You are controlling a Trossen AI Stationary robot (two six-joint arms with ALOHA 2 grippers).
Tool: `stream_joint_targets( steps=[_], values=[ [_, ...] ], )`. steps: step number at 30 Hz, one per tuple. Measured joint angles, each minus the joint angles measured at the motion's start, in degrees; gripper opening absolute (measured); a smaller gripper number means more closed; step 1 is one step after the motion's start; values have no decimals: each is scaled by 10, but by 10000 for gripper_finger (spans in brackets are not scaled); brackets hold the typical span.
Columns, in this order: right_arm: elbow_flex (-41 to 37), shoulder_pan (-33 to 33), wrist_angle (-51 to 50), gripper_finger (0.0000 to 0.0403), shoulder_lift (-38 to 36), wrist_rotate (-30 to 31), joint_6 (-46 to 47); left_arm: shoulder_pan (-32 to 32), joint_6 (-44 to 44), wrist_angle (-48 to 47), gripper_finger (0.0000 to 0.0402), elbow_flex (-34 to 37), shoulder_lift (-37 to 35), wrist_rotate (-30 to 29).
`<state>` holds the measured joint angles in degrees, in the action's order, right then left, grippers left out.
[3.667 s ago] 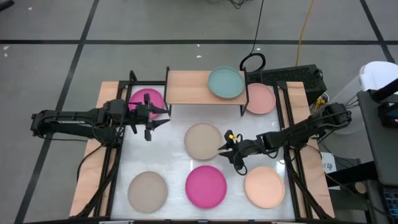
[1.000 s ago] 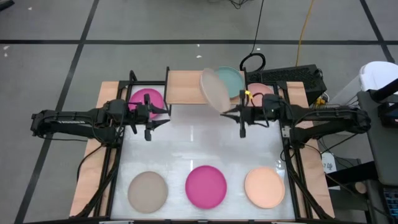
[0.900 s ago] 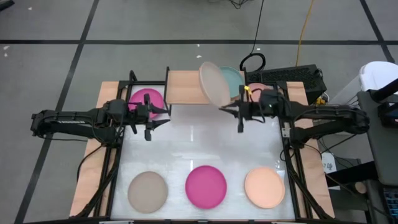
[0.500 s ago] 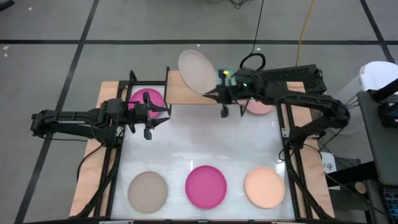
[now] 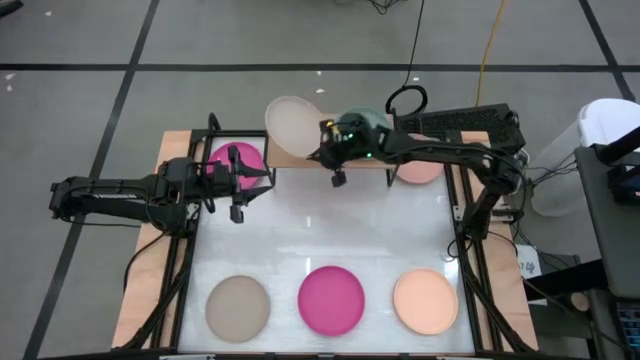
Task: Place and stack plates onto a shelf
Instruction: Stack the top light brown plate on top of the green plate on the shelf
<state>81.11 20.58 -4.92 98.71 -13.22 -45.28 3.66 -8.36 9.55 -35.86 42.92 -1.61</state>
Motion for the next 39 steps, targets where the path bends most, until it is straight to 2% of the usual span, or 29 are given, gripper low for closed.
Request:
stream_joint_targets(
  steps=[6, 11, 18, 23, 28, 39],
  values=[
    [0, -12, -4, 0, 22, 102, -43, 0, -1, -11, 168, 0, 0, 0],
    [0, -9, -39, 0, -34, 106, -50, 0, -1, -19, 168, 0, 0, 0],
    [0, 12, -144, 0, -107, 110, -24, 0, -3, -21, 168, 0, 0, 0],
    [0, 20, -266, 0, -146, 160, -21, 0, 10, -23, 168, 0, 0, 0],
    [-8, 46, -361, 0, -174, 164, 20, 0, 10, -23, 168, 0, 0, 0],
    [-87, 84, -363, 0, -194, 159, 39, 0, 10, -24, 168, 0, 1, 0]
  ],
)
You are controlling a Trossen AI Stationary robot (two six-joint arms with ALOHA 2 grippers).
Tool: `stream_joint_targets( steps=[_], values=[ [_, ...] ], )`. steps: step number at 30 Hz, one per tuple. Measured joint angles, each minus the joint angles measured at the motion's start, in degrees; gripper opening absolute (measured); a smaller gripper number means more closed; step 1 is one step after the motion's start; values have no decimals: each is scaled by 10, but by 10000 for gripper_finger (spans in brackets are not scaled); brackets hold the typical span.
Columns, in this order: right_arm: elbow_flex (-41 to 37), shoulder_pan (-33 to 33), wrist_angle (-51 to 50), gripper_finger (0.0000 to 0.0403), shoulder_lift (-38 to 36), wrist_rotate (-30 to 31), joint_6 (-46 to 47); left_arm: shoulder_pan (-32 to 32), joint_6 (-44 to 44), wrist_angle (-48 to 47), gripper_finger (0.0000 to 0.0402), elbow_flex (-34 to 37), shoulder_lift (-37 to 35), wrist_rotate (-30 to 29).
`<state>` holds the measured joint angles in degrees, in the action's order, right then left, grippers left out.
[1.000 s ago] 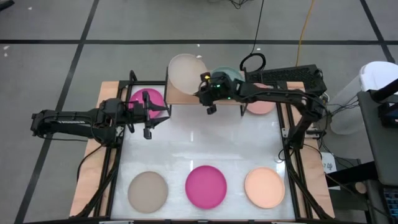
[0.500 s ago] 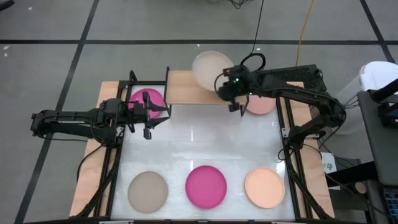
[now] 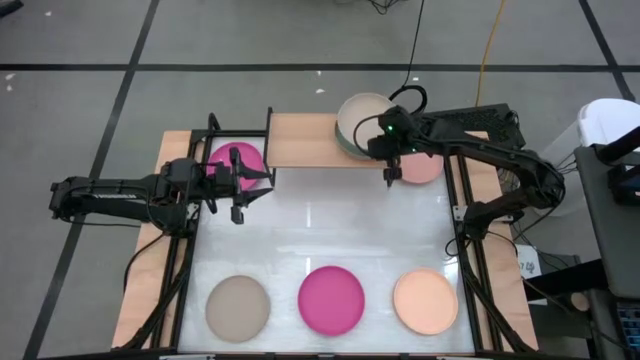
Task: Place and stack plates onto a shelf
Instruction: Stack the top light brown plate on top of the green plate on the shelf, then stack the light brown plate on top of the light brown plate on the shelf
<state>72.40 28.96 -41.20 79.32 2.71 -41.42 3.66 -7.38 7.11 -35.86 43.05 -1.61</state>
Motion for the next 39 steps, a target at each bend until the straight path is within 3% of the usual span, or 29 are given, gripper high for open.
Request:
stream_joint_targets(
  steps=[14, 23, 30, 39],
  values=[
    [-37, -2, 72, 4, -4, -45, 20, 0, 0, 0, 168, 0, 0, 0],
    [-38, -2, 82, 78, -26, -44, 39, 0, 1, 0, 168, 0, 0, 0],
    [-38, -6, 88, 122, -84, -43, 58, 0, 2, -1, 168, 0, 0, 0],
    [-37, -40, 81, 127, -179, -44, 108, 0, 12, -1, 168, 0, 0, 0]
  ],
)
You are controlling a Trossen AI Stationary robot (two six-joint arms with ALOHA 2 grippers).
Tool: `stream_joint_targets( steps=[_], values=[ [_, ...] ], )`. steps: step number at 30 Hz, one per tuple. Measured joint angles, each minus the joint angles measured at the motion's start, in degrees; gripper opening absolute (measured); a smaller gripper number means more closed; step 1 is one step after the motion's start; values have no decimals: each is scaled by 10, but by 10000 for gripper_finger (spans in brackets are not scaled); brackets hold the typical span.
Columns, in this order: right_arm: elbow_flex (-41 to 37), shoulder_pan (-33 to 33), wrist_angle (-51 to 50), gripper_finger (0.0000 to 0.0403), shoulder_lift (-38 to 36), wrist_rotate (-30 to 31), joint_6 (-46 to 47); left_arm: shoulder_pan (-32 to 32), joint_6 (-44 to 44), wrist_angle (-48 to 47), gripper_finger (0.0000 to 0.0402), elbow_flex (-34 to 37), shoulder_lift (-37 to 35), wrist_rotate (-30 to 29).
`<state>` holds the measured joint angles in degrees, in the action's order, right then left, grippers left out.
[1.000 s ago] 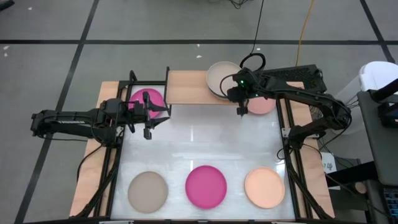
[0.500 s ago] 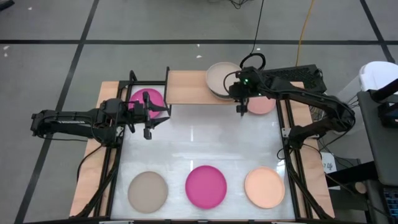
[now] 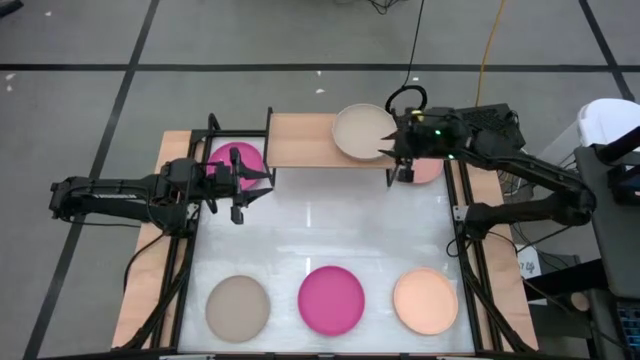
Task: Place and stack plates onto a shelf
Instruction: Stack the light brown plate on top of the light brown plate on the shelf
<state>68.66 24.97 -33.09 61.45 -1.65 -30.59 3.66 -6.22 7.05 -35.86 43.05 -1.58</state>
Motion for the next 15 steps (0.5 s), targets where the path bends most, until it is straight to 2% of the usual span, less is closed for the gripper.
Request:
stream_joint_targets(
  steps=[7, 12, 15],
  values=[
    [0, -43, -29, 128, -58, -1, 51, -18, -3, -20, 168, 0, 12, 1],
    [0, -66, -52, 128, -69, 0, 73, -52, -22, -24, 168, 0, 43, 1],
    [0, -73, -64, 128, -68, 1, 74, -75, -18, -60, 168, 0, 66, 2]
  ],
)
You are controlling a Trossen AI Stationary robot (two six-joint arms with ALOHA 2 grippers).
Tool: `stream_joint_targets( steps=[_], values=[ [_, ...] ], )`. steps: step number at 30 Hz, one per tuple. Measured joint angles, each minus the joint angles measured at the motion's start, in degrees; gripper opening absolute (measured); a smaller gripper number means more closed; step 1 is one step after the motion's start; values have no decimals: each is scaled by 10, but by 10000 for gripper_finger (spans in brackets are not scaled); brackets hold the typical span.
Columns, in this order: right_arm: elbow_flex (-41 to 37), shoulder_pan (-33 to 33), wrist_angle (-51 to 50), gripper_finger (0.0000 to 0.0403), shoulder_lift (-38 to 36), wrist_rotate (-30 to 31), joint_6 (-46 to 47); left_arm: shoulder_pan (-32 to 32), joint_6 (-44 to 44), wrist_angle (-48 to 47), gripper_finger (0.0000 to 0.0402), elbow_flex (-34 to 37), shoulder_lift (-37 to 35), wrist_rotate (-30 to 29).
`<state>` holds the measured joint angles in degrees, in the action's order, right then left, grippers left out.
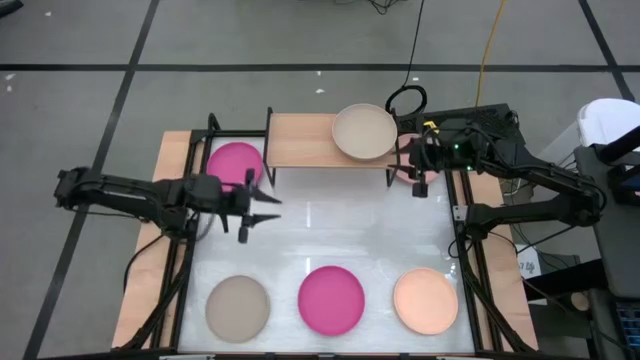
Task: Place and stack plates onto a shelf
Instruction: Stack the light brown plate on top of the light brown plate on the shelf
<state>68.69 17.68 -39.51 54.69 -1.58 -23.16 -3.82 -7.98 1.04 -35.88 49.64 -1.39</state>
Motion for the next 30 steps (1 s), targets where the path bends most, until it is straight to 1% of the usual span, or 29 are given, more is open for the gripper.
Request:
stream_joint_targets(
  steps=[5, 7, 12, 17, 19, 21, 27, 29, 30],
  values=[
    [0, -2, 0, 128, 7, 0, 0, -28, 50, -69, 168, 0, 29, 0],
    [0, -2, 0, 128, 11, 0, 0, -34, 77, -102, 168, 0, 39, -11],
    [0, -2, 4, 128, 23, 0, 0, -36, 145, -242, 168, 0, 58, -76],
    [0, -2, 5, 128, 38, 3, 0, -20, 264, -406, 168, 0, 90, -137],
    [0, -2, 10, 128, 45, 2, 0, -10, 298, -452, 168, 0, 111, -161],
    [0, -2, 13, 128, 52, 2, 0, 2, 310, -470, 168, 0, 137, -172],
    [0, -2, 15, 128, 71, 2, 6, 44, 304, -470, 168, 0, 208, -210],
    [0, -2, 15, 128, 75, 2, 14, 56, 296, -467, 168, 0, 223, -195],
    [0, -2, 15, 128, 76, 2, 15, 58, 288, -459, 168, 0, 227, -163]
  ],
)
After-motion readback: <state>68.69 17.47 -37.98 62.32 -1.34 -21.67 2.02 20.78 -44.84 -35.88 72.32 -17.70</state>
